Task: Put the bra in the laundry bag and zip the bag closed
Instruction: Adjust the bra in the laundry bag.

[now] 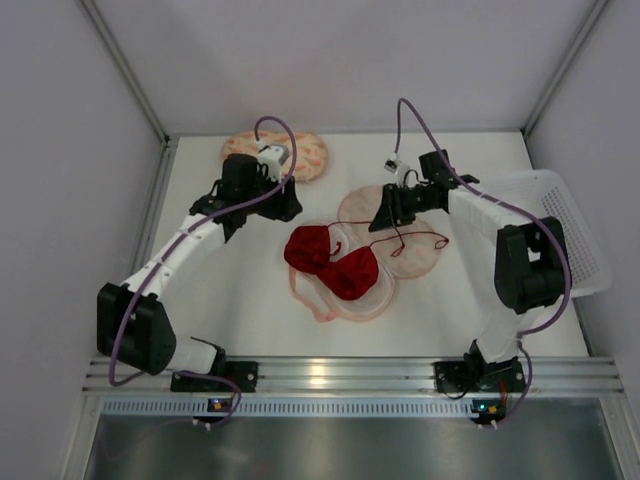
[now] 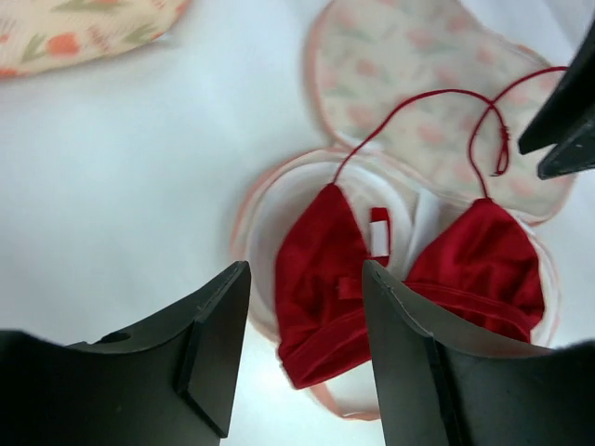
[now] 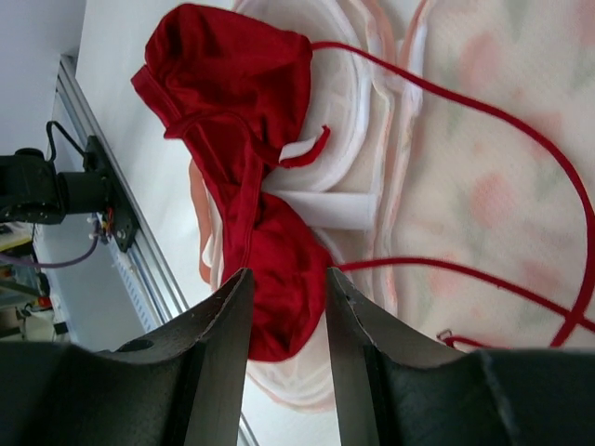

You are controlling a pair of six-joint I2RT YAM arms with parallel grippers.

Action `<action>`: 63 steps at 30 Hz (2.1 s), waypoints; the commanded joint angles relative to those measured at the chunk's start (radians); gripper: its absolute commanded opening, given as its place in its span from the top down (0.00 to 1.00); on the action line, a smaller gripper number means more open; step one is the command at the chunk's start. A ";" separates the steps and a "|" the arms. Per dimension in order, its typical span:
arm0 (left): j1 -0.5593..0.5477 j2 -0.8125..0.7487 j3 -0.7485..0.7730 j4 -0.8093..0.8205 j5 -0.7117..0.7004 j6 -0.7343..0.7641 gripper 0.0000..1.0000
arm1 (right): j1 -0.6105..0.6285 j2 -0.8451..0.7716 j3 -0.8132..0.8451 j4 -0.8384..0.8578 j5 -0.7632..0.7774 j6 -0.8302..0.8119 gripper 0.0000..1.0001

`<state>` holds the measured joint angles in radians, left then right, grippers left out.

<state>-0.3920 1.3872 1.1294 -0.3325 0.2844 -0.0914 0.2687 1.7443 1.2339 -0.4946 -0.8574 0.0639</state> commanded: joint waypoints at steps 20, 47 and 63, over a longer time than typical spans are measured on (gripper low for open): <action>0.134 0.194 -0.023 -0.065 0.145 -0.062 0.42 | 0.251 0.337 0.237 0.347 0.139 0.120 0.57; 0.133 0.214 -0.011 -0.057 0.176 -0.088 0.44 | 0.270 0.179 0.121 0.367 0.049 0.148 1.00; 0.094 0.291 0.040 -0.036 0.157 -0.085 0.44 | 0.170 0.095 -0.034 0.257 0.127 0.108 1.00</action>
<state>-0.2955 1.6676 1.1336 -0.4023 0.4377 -0.1741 0.4713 1.8999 1.2076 -0.2379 -0.7410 0.1913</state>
